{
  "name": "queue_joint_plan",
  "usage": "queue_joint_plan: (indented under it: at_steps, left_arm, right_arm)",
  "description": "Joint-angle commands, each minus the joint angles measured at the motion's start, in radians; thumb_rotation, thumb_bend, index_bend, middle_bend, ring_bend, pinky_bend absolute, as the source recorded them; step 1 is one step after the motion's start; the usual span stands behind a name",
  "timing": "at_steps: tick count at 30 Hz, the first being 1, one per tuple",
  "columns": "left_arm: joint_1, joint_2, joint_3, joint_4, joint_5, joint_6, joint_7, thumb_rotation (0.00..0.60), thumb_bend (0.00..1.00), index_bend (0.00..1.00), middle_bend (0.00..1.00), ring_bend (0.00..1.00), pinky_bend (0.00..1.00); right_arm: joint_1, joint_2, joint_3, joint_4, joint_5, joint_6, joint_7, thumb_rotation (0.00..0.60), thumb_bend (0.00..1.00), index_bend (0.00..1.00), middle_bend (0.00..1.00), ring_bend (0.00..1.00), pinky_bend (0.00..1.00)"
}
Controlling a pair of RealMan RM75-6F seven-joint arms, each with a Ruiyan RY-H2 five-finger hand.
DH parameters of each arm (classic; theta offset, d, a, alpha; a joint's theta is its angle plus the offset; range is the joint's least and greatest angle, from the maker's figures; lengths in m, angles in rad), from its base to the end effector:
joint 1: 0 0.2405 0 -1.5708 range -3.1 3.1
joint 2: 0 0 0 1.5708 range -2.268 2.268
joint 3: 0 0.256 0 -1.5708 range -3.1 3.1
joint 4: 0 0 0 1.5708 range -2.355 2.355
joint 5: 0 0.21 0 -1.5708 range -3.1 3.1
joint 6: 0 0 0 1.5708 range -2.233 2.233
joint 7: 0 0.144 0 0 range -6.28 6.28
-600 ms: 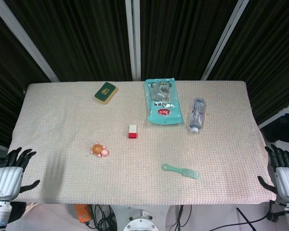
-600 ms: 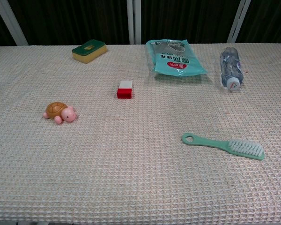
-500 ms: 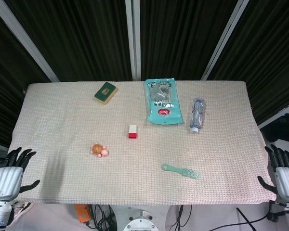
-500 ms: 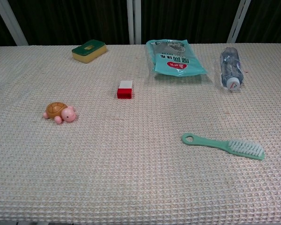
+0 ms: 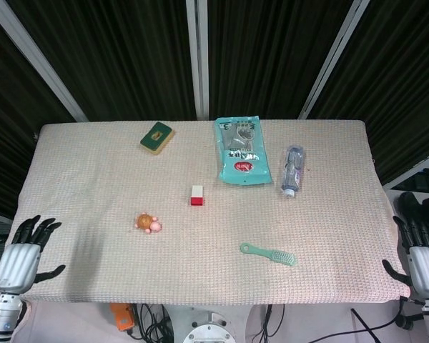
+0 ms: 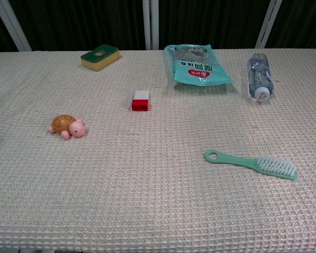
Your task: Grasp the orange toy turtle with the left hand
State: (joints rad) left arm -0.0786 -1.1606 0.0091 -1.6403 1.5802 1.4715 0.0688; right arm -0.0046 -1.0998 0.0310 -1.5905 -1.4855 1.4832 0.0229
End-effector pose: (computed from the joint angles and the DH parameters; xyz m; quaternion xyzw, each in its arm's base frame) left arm -0.2969 0.1651 0.1296 -0.6319 -0.3913 -0.3805 0.5503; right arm -0.3348 -0.1482 0.1657 0.5771 -0.4173 0.3493 0.6090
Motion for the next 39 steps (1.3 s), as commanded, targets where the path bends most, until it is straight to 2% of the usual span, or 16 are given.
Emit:
queue_joint_plan:
  at_steps: [1, 7, 14, 28, 39]
  left_arm:
    - [-0.052, 0.004, -0.015, -0.020, 0.027, -0.051, -0.008, 0.600, 0.09, 0.17, 0.12, 0.00, 0.08]
    - [-0.166, -0.050, -0.061, -0.012, 0.001, -0.190, 0.004, 0.600, 0.09, 0.17, 0.12, 0.00, 0.11]
    - [-0.278, -0.177, -0.099, 0.052, -0.057, -0.326, 0.050, 0.600, 0.12, 0.18, 0.12, 0.00, 0.15]
    - [-0.387, -0.309, -0.130, 0.150, -0.195, -0.461, 0.116, 0.600, 0.24, 0.21, 0.16, 0.02, 0.16]
    - [-0.415, -0.355, -0.118, 0.202, -0.229, -0.476, 0.122, 0.600, 0.28, 0.24, 0.21, 0.06, 0.18]
  right_arm:
    - [0.001, 0.001, 0.001, -0.005, 0.003, -0.002, -0.005, 0.600, 0.17, 0.00, 0.00, 0.00, 0.00]
    - [0.004, -0.002, -0.002, -0.010, 0.003, -0.010, -0.016, 0.600, 0.17, 0.00, 0.00, 0.00, 0.00]
    - [0.007, -0.002, 0.000, -0.002, 0.013, -0.019, -0.011, 0.600, 0.17, 0.00, 0.00, 0.00, 0.00]
    - [0.005, -0.001, 0.002, 0.037, 0.021, -0.024, 0.043, 0.600, 0.17, 0.00, 0.00, 0.00, 0.00]
    - [0.005, 0.002, 0.005, 0.048, 0.026, -0.027, 0.061, 0.600, 0.17, 0.00, 0.00, 0.00, 0.00]
